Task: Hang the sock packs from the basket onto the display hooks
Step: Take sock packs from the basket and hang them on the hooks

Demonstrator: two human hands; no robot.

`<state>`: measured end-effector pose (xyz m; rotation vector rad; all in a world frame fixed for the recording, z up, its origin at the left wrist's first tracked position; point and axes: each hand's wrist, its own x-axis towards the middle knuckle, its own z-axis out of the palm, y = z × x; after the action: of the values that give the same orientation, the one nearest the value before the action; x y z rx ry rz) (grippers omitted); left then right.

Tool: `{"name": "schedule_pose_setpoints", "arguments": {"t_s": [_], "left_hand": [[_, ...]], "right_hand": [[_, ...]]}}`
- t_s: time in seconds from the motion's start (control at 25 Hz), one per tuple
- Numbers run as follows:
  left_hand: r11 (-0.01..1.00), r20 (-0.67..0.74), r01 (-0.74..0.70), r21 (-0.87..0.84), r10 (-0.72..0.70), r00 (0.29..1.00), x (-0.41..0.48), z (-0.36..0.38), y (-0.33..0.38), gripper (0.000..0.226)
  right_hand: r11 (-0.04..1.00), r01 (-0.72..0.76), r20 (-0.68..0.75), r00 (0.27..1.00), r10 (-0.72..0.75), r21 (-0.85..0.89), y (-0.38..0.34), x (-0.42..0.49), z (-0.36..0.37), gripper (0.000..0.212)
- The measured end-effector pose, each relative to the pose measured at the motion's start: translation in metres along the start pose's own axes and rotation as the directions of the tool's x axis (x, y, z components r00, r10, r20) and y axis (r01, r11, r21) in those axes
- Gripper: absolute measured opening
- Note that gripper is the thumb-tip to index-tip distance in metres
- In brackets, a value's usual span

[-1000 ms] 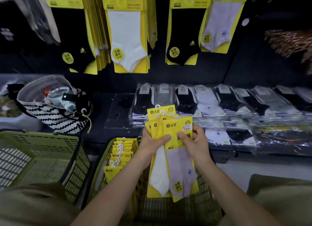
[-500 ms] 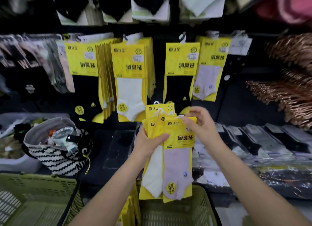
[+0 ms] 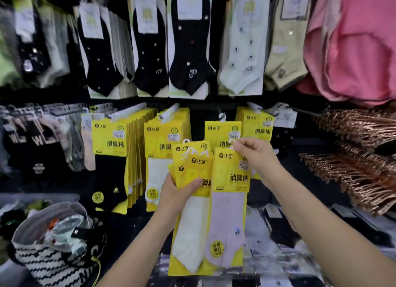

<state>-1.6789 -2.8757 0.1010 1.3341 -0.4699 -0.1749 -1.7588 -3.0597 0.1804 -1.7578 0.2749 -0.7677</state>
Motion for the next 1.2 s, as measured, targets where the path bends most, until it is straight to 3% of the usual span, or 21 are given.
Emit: {"name": "schedule_pose_setpoints", "arguments": {"t_s": [0.24,0.4,0.56,0.68,0.76,0.8,0.92,1.04,1.2], "left_hand": [[0.979,-0.172,-0.152,0.137,0.175,0.969,0.005,-0.022,0.031,0.041],[0.973,-0.191,-0.167,0.162,0.197,0.962,0.006,-0.037,0.037,0.048],[0.982,-0.172,-0.150,0.114,0.168,0.971,0.008,-0.032,0.042,0.042],[0.988,-0.152,-0.136,0.068,0.145,0.978,0.009,-0.024,0.044,0.041],[0.988,-0.127,-0.142,0.051,0.148,0.981,0.010,-0.018,0.043,0.042],[0.988,-0.115,-0.147,0.049,0.152,0.982,0.010,-0.014,0.042,0.043],[0.989,-0.083,-0.146,0.028,0.148,0.985,0.010,0.000,0.040,0.053],[0.994,-0.039,-0.111,-0.013,0.110,0.993,0.009,0.010,0.040,0.063],[0.992,-0.007,-0.098,-0.081,0.098,0.995,0.009,0.018,0.037,0.043]], "right_hand": [[0.995,0.064,-0.119,0.990,-0.073,-0.079,-0.028,0.052,-0.001,0.023],[0.978,0.105,-0.116,0.985,-0.127,-0.180,-0.027,0.071,0.012,0.020],[0.946,0.094,-0.066,0.991,-0.120,-0.309,-0.031,0.074,0.017,0.014],[0.865,0.205,-0.186,0.930,-0.319,-0.458,-0.037,0.058,0.014,0.014],[0.868,0.351,-0.176,0.886,-0.429,-0.352,-0.037,0.034,0.018,0.009],[0.889,0.362,-0.100,0.910,-0.402,-0.279,-0.035,0.020,0.024,0.013],[0.922,0.260,0.119,0.965,-0.235,-0.286,-0.024,0.001,0.037,0.025],[0.972,0.204,0.106,0.976,-0.192,-0.117,-0.024,0.002,0.030,0.022],[0.967,0.223,0.152,0.967,-0.204,-0.121,-0.026,-0.001,0.017,0.021]]}}
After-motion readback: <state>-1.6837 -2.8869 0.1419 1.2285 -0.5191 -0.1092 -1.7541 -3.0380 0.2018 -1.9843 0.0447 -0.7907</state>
